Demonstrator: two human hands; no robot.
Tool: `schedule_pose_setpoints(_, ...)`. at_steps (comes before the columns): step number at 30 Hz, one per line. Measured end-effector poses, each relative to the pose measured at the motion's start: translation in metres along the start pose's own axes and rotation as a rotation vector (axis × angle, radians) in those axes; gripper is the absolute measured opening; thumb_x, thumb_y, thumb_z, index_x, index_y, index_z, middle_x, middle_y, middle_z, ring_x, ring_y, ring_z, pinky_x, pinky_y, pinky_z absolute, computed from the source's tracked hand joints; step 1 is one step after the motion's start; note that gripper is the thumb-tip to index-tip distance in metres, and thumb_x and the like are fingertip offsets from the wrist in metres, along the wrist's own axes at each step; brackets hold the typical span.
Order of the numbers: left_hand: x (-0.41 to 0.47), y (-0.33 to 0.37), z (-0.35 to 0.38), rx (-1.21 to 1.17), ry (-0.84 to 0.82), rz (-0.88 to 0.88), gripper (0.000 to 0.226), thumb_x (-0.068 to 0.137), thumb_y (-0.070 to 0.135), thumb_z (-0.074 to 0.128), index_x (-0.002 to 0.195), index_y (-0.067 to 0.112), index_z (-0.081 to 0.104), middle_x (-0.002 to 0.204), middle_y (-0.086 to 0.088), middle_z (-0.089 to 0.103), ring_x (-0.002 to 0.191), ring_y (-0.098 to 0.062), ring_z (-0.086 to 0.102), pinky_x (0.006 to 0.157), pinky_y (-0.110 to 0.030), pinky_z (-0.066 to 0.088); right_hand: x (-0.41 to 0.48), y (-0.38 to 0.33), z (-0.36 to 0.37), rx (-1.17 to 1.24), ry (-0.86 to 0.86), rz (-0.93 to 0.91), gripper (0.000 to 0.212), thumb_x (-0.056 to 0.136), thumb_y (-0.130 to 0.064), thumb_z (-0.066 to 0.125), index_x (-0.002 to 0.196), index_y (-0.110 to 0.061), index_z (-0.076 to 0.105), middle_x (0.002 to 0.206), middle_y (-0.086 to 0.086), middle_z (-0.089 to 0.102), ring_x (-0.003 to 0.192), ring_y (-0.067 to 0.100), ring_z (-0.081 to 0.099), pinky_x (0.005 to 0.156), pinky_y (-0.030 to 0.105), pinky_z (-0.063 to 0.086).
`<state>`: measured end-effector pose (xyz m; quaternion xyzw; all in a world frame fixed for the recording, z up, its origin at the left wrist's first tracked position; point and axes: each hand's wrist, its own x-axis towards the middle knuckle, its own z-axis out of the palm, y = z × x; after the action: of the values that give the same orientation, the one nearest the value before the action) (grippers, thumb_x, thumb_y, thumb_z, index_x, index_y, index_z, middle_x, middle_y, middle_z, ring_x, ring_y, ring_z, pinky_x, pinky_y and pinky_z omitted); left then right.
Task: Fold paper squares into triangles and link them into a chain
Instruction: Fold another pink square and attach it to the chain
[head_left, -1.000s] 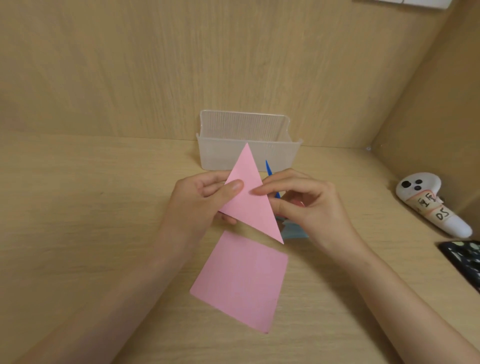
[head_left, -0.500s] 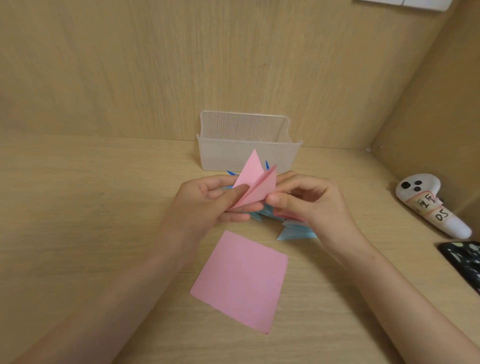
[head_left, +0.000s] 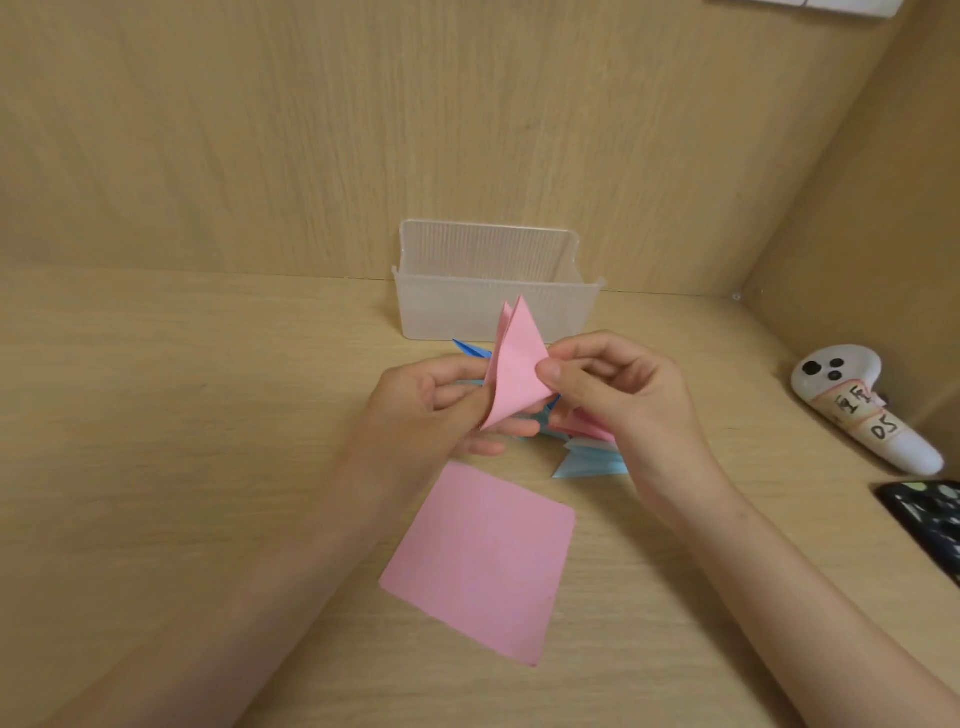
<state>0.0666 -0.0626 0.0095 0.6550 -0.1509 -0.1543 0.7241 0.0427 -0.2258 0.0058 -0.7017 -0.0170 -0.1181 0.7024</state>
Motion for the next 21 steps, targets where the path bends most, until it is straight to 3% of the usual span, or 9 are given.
schedule_pose_setpoints(3,0.0021,-0.0009,0.0009,0.024,0.102,0.057,0.026,0.097,0.017,0.047,0.084,0.016,0.07,0.074,0.006,0.074,0.073,-0.008,0.071,0.058,-0.019,0.056,-0.0004,-0.0008,-0.0004,0.017,-0.01,0.009,0.012,0.067,-0.019,0.076,0.076,-0.017,0.069,0.068,0.003,0.067,0.05,0.011,0.056,0.061,0.029,0.05)
schedule_pose_setpoints(6,0.0031,0.0016,-0.001,-0.032,0.173,0.141,0.022,0.096,0.015,0.048,0.09,0.02,0.069,0.085,0.007,0.075,0.081,-0.008,0.071,0.061,-0.018,0.054,-0.0001,-0.0002,0.0012,0.021,-0.045,0.007,0.009,0.07,-0.009,0.072,0.078,-0.01,0.067,0.065,0.003,0.066,0.051,0.009,0.057,0.056,0.02,0.052)
schedule_pose_setpoints(8,0.0029,0.0034,-0.0038,-0.074,0.213,0.176,0.016,0.092,0.012,0.055,0.096,0.019,0.069,0.092,0.001,0.075,0.085,-0.012,0.072,0.066,-0.019,0.056,-0.0005,0.0008,0.0027,0.015,-0.075,-0.01,0.009,0.074,0.0,0.07,0.079,-0.007,0.066,0.064,0.003,0.065,0.053,0.009,0.058,0.055,0.02,0.052)
schedule_pose_setpoints(13,0.0012,0.0017,-0.0038,-0.054,0.261,0.209,0.024,0.078,0.002,0.07,0.099,0.015,0.07,0.085,0.001,0.076,0.077,-0.007,0.071,0.066,-0.018,0.055,-0.0016,0.002,0.005,-0.022,-0.109,-0.059,0.012,0.076,0.004,0.069,0.078,-0.007,0.066,0.063,0.001,0.064,0.056,0.009,0.058,0.055,0.021,0.051)
schedule_pose_setpoints(21,0.0011,0.0004,-0.0039,-0.032,0.267,0.241,0.023,0.078,-0.003,0.069,0.091,0.016,0.068,0.076,0.002,0.075,0.069,-0.008,0.071,0.064,-0.02,0.057,-0.0022,0.0031,0.0069,0.0,-0.106,-0.045,0.009,0.077,0.002,0.068,0.082,-0.005,0.066,0.063,0.002,0.065,0.053,0.01,0.057,0.054,0.019,0.05)
